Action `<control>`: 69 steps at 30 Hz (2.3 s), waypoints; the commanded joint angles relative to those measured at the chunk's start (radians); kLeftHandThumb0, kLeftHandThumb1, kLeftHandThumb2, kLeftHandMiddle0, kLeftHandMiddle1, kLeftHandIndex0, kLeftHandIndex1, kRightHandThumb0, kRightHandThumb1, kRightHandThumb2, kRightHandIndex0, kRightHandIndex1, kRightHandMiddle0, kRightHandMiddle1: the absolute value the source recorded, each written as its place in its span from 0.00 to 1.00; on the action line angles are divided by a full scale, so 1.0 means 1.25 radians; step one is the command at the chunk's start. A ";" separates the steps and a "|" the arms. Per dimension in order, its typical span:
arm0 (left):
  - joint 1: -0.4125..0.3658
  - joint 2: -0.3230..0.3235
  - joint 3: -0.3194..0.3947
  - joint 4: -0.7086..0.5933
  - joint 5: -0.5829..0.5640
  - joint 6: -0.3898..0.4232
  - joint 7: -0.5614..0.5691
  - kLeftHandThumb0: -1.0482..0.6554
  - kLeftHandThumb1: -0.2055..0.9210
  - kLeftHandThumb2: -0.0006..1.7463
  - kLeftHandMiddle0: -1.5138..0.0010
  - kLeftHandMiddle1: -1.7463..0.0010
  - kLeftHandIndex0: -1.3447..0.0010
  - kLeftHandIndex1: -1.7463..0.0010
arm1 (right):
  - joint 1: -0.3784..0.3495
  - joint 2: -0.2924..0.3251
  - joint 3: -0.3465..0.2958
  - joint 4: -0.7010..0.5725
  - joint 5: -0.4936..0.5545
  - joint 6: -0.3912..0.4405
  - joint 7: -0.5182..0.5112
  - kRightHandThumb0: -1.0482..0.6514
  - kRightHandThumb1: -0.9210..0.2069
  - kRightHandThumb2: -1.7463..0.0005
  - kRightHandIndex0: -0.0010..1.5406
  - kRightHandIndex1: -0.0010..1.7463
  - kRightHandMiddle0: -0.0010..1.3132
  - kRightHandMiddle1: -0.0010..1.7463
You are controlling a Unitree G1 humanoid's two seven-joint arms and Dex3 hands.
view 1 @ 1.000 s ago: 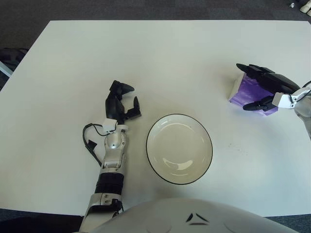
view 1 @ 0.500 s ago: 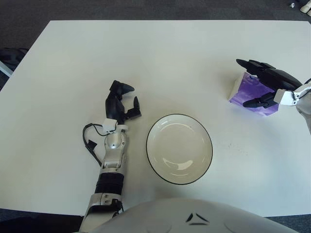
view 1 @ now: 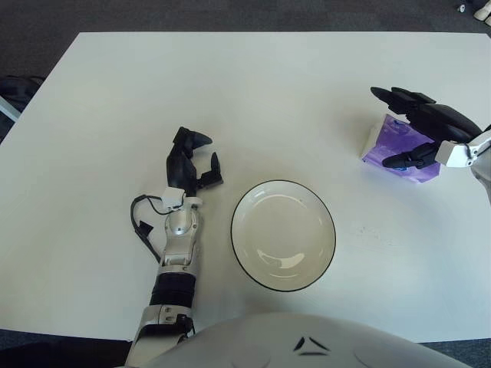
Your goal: Put the tissue paper into the plate.
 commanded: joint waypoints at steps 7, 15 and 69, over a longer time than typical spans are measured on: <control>0.099 -0.009 0.006 0.088 -0.002 0.025 0.004 0.61 0.38 0.80 0.56 0.07 0.61 0.00 | 0.081 0.021 -0.013 -0.073 0.030 0.087 0.027 0.00 0.29 0.71 0.00 0.00 0.00 0.00; 0.105 -0.006 0.006 0.082 -0.002 0.028 0.000 0.61 0.39 0.80 0.56 0.07 0.61 0.00 | 0.121 0.046 0.013 -0.074 0.004 0.124 0.020 0.02 0.33 0.68 0.00 0.00 0.00 0.00; 0.126 -0.004 0.016 0.046 -0.011 0.065 -0.003 0.61 0.40 0.78 0.56 0.08 0.62 0.00 | 0.039 0.113 0.111 0.261 -0.031 -0.004 -0.149 0.00 0.33 0.68 0.00 0.00 0.00 0.00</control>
